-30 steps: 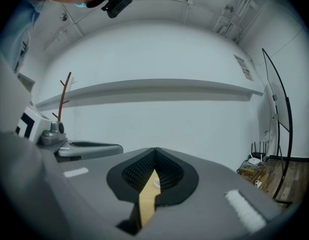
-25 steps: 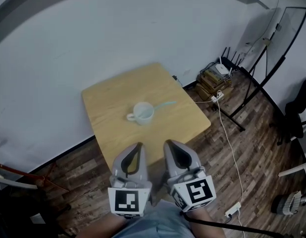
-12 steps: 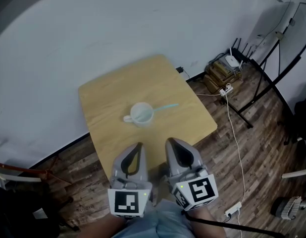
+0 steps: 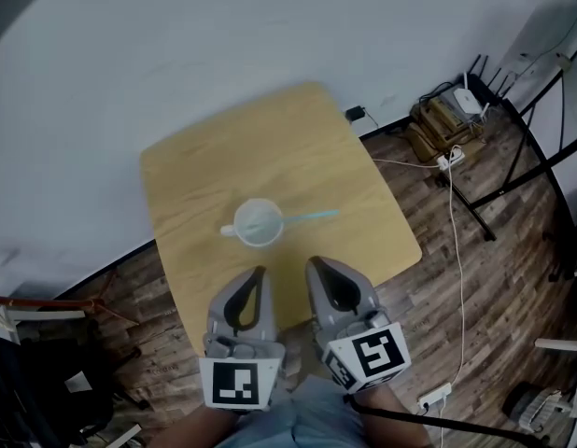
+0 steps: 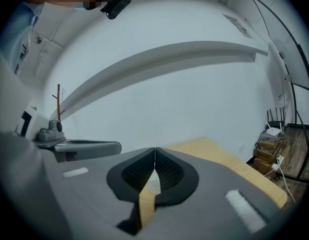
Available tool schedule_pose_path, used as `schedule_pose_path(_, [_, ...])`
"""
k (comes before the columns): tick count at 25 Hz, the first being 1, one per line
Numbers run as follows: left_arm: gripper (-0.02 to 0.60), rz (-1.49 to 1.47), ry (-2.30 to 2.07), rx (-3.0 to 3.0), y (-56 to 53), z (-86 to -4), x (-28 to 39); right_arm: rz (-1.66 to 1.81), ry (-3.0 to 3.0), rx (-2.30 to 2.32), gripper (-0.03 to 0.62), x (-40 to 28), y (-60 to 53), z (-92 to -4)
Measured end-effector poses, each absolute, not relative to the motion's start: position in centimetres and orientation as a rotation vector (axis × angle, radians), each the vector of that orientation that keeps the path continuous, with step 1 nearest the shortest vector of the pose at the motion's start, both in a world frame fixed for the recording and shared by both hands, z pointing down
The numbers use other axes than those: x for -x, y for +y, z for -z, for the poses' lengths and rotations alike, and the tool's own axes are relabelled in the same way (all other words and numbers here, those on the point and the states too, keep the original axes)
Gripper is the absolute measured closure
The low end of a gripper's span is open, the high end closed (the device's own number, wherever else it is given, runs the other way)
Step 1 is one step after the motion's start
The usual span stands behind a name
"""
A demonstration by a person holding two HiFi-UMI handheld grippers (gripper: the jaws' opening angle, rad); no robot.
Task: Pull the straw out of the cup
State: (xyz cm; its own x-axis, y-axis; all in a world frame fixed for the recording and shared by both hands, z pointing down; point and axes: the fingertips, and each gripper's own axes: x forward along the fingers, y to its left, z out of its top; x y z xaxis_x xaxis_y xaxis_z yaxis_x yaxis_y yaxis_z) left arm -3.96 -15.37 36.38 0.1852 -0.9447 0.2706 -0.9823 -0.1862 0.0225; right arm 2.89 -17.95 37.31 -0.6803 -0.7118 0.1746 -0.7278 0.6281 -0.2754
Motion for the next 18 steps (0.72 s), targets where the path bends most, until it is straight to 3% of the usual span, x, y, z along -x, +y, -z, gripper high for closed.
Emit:
schedule_pose_path(4, [0.572, -0.325, -1.898, -2.203, -16.9, -37.3, 3.8, -0.573, -2.804, -1.156, 0.579, -2.6, -19.8, -38.8])
schedule_pose_path(18, [0.572, -0.418, -1.949, -2.013, -21.6, -41.4, 5.2, -0.733, -2.813, -0.883, 0.464, -0.3, -25.1, -43.3])
